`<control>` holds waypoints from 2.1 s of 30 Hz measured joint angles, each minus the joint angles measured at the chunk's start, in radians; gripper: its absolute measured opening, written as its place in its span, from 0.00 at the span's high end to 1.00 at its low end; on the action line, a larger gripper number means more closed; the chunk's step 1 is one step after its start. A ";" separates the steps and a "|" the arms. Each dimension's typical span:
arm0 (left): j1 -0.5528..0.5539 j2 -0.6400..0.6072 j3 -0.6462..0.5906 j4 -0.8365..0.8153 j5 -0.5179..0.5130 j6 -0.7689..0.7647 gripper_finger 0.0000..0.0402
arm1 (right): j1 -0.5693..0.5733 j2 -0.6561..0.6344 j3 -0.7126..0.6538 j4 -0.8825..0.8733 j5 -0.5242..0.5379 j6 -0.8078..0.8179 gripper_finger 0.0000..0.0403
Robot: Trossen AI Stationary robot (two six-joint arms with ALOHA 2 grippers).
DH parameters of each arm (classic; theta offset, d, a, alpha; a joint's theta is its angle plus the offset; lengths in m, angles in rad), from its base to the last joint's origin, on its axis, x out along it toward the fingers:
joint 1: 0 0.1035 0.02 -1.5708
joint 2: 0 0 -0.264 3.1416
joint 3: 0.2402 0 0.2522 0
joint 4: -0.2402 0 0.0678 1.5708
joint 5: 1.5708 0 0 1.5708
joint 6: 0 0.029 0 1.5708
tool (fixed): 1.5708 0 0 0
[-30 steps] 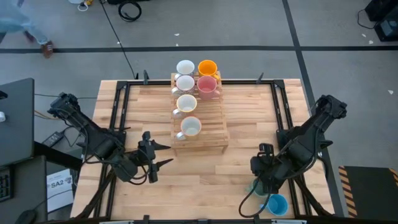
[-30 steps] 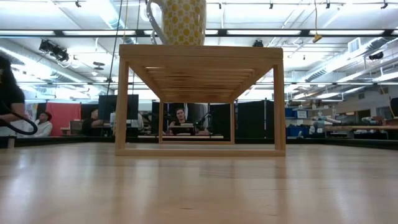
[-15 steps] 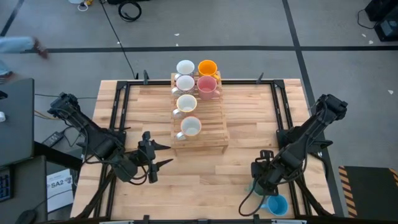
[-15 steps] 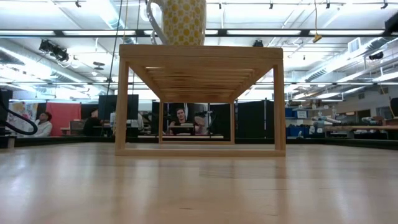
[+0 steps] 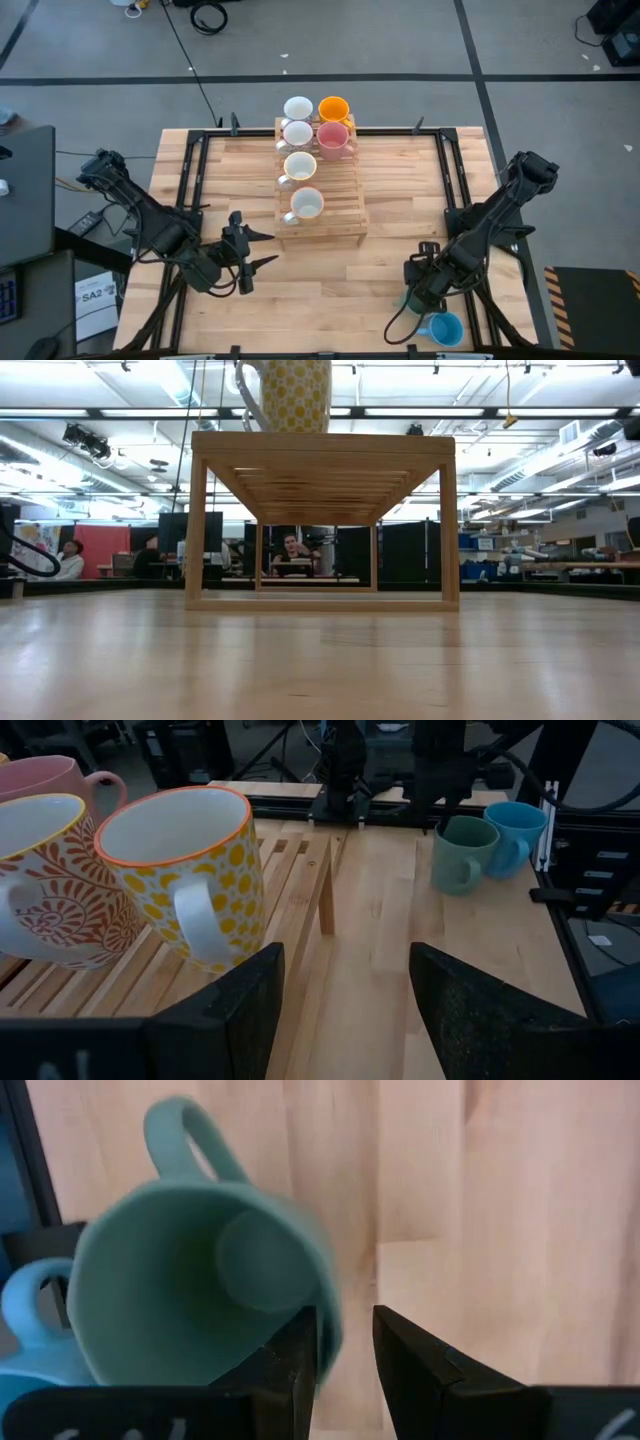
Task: Place coffee mugs
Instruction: Put the green cup on the shelf aligned with the other pink cup
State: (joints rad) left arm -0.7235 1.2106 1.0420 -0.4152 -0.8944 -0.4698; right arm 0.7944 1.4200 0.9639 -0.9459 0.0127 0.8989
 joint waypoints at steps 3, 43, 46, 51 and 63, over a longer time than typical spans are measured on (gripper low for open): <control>0.000 0.000 0.000 0.000 0.000 0.000 0.44 | 0.000 0.000 -0.032 0.042 -0.042 -0.001 0.74; 0.000 0.000 0.000 0.000 -0.003 -0.071 0.44 | -0.274 -0.002 -0.063 0.102 -0.018 -1.465 0.90; 0.000 0.000 0.000 0.000 -0.003 -0.071 0.44 | -0.289 -0.001 -0.065 0.102 -0.010 -1.607 0.88; 0.000 0.000 0.000 0.000 -0.003 -0.071 0.44 | -0.307 -0.001 -0.066 0.104 -0.009 -1.731 0.87; 0.000 0.000 0.000 0.000 -0.003 -0.071 0.44 | -0.319 0.003 -0.069 0.123 0.017 -1.682 0.81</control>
State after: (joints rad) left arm -0.7233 1.2106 1.0424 -0.4154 -0.8970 -0.5409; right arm 0.4755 1.4227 0.8948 -0.8226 0.0292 -0.7833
